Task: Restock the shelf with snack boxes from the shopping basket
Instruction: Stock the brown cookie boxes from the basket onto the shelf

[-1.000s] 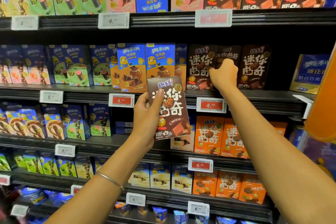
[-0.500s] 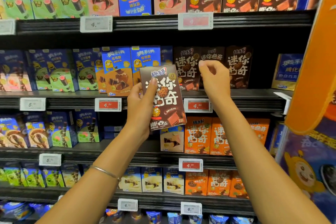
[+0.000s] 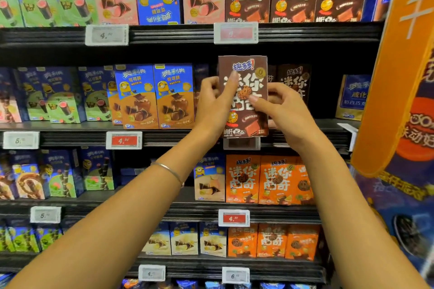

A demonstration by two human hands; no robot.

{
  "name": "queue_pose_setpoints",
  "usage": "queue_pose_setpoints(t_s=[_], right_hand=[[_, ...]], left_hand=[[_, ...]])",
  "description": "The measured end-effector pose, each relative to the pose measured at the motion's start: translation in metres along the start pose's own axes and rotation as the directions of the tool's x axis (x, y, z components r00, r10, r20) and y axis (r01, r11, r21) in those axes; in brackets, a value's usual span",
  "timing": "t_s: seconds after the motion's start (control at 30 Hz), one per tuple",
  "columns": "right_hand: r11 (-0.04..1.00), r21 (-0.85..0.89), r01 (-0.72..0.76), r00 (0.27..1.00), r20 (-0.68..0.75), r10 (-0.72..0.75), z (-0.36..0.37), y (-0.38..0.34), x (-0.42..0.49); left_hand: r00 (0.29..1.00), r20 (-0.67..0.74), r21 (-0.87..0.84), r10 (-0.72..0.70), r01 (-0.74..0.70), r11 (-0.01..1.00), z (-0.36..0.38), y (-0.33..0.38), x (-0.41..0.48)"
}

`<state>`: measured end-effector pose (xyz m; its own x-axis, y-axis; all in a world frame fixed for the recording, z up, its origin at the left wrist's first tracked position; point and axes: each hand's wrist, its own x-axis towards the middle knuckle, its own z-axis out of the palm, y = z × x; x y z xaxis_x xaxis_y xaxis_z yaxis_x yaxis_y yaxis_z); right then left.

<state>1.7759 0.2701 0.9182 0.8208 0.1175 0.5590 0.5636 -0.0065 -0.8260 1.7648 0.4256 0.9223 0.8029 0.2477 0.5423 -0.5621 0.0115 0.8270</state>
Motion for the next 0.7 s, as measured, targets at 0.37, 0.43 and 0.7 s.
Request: queue_pose_setpoints(t_s=[0.37,0.43,0.7], right_hand=[[0.957,-0.286,-0.039,0.940,-0.334,-0.061,-0.037,0.040,0.037],[0.943,-0.329,-0.052,0.936,-0.346,-0.069,-0.033,0.048,0.042],[0.821,-0.559,-0.117,0.923,-0.366,-0.118,-0.024,0.061,0.064]], left_hand=[[0.818,0.469,0.883,0.333,-0.430,-0.188,-0.011,0.012,0.047],[0.828,0.495,0.864,0.264,-0.435,-0.255,-0.007,0.012,0.054],[0.905,0.411,0.882,0.104,-0.367,-0.294,0.012,0.014,0.075]])
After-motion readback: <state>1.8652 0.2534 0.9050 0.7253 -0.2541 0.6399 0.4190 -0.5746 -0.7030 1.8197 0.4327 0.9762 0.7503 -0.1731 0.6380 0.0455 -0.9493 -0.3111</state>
